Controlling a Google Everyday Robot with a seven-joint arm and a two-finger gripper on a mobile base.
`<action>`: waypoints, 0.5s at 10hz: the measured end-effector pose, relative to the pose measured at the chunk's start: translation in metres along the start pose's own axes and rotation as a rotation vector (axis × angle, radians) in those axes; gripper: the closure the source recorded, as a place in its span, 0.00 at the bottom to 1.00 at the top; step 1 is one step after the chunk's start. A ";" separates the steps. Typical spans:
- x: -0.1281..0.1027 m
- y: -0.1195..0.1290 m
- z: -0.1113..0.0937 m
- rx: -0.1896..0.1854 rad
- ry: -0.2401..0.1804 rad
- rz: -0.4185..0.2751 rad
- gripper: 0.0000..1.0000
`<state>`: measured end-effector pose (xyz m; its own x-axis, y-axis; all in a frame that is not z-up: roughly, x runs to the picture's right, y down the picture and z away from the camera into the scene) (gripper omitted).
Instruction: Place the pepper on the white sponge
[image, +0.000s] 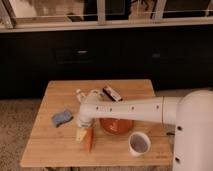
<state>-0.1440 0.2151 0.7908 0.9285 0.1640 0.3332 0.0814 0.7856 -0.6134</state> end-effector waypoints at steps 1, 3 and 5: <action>0.001 -0.001 -0.006 -0.020 0.010 -0.139 0.20; -0.002 0.000 -0.015 -0.029 0.005 -0.354 0.20; -0.003 0.002 -0.024 -0.024 0.005 -0.591 0.20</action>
<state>-0.1378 0.2020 0.7715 0.7248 -0.3008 0.6198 0.5937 0.7292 -0.3404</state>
